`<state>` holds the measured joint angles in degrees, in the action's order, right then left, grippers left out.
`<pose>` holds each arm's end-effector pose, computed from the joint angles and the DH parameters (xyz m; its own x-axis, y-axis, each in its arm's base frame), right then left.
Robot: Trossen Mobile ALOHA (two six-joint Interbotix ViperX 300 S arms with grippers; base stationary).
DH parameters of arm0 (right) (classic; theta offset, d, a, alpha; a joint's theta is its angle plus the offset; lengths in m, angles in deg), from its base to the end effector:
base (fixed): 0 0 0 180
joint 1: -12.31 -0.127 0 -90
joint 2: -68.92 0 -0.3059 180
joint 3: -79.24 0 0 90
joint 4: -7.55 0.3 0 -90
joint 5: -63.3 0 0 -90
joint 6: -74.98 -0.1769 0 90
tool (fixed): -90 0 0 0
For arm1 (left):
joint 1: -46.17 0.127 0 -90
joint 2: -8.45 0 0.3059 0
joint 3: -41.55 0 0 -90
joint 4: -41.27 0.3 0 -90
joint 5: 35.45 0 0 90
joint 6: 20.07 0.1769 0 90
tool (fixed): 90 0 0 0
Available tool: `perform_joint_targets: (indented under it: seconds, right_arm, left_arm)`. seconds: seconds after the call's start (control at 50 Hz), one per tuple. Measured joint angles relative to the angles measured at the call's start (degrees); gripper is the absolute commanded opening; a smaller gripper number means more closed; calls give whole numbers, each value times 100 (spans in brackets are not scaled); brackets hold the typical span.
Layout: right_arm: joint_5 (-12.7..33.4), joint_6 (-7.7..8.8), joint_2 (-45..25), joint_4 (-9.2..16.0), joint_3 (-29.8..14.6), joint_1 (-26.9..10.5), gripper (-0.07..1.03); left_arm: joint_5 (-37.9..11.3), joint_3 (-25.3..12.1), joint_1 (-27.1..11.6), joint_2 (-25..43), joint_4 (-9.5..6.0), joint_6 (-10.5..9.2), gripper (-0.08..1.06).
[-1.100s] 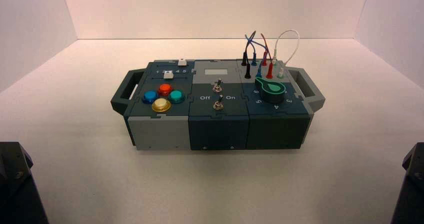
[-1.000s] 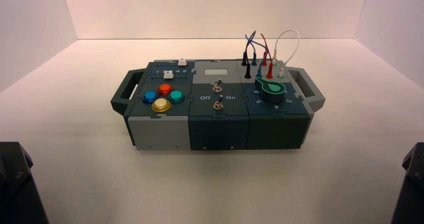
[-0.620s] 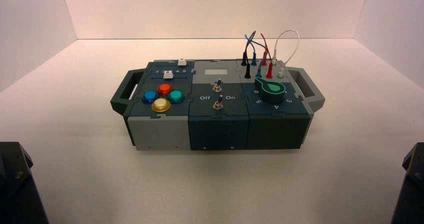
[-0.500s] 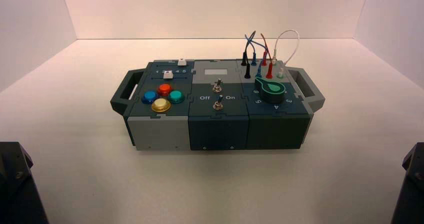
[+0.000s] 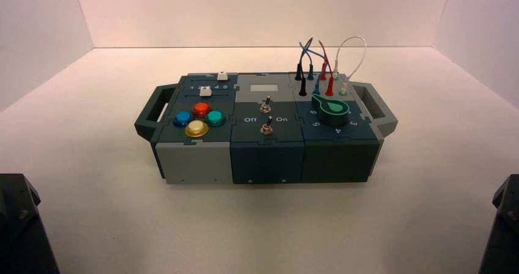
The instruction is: Pull the red wire.
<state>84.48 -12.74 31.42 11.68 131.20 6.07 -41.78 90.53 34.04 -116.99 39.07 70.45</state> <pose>0.2210 0.0288 0.2539 0.9274 0.1276 -0.3516 -0.1232 0.9918 0.0348 0.2742 -0.0597 0.2459 0.9186 -0.2018 -0.3398 0.2043 0.9785 -0.0288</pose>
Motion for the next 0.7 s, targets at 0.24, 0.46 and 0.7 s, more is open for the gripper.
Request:
perform_joint_targets:
  seconds: [0.24,0.46,0.7]
  right_arm:
    - [598,0,-62,334,0,-404,-2]
    - [1081,9,-88,624,-18,-457,-2]
    - [1767,26,-457,703,-246,-958,11]
  left_arm:
    - [-448,-220,-624,606,0,9,-3]
    - [-791,-343,-993,923,18,70,-3]
    - [-835,-352,-1081,949,18,70,-3]
